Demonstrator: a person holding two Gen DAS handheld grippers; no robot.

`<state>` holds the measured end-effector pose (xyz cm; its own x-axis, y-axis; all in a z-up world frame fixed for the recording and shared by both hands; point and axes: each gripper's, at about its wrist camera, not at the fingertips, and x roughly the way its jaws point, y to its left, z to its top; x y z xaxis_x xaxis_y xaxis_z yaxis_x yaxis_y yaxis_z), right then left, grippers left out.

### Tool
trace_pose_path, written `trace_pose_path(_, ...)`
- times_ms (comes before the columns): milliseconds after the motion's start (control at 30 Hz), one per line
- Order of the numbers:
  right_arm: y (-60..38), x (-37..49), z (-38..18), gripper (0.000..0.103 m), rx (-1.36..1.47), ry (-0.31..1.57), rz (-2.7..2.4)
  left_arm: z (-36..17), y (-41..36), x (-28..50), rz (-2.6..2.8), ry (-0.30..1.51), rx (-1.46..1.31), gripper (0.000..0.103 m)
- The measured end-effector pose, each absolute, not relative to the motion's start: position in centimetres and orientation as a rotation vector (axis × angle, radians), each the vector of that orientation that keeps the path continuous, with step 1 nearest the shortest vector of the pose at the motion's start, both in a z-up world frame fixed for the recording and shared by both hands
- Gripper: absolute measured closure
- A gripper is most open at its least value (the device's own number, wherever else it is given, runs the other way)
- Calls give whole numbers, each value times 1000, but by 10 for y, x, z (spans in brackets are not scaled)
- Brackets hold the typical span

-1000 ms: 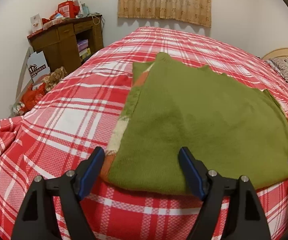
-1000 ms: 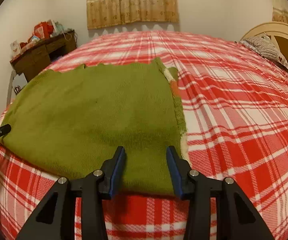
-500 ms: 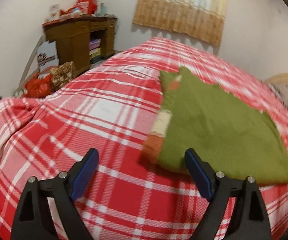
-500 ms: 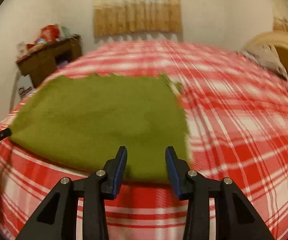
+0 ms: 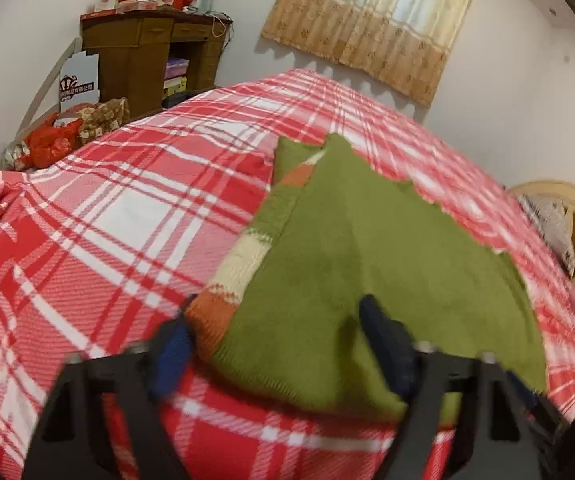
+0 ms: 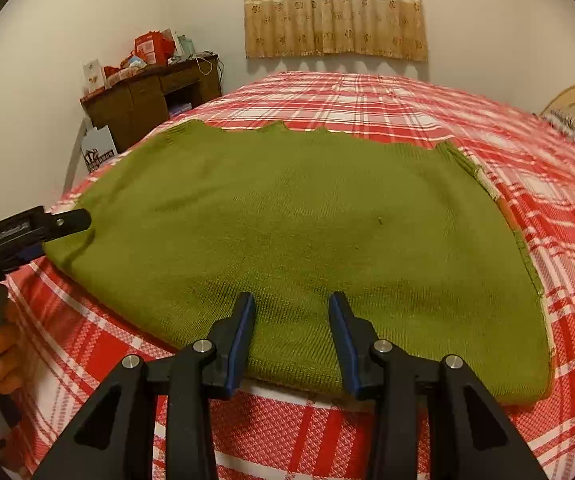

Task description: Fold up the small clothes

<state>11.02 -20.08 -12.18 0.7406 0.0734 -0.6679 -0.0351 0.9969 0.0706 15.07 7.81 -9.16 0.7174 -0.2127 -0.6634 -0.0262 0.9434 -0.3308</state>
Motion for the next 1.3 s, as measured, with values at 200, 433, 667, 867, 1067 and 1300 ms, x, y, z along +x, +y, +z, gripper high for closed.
trace_pose_path(200,-200,111,-125,63,48,722,58,-88,79,157,-86,764,-402,81)
trace_pose_path(433,-203,106,-125,62,76,711,74,-59,47,151,-125,676,-270,90)
trace_pose_path(667,-209,107,-126,62,110,704,92,-43,-24,132,-299,610,-67,94)
trace_pose_path(867,-211,108,-126,62,113,703,95,-55,-41,133,-289,646,-21,94)
trace_pose_path(1067,-212,108,-126,62,121,701,101,-50,16,131,-174,633,-161,94)
trace_pose_path(1300,-211,109,-126,62,117,702,99,-92,119,138,36,770,-418,84)
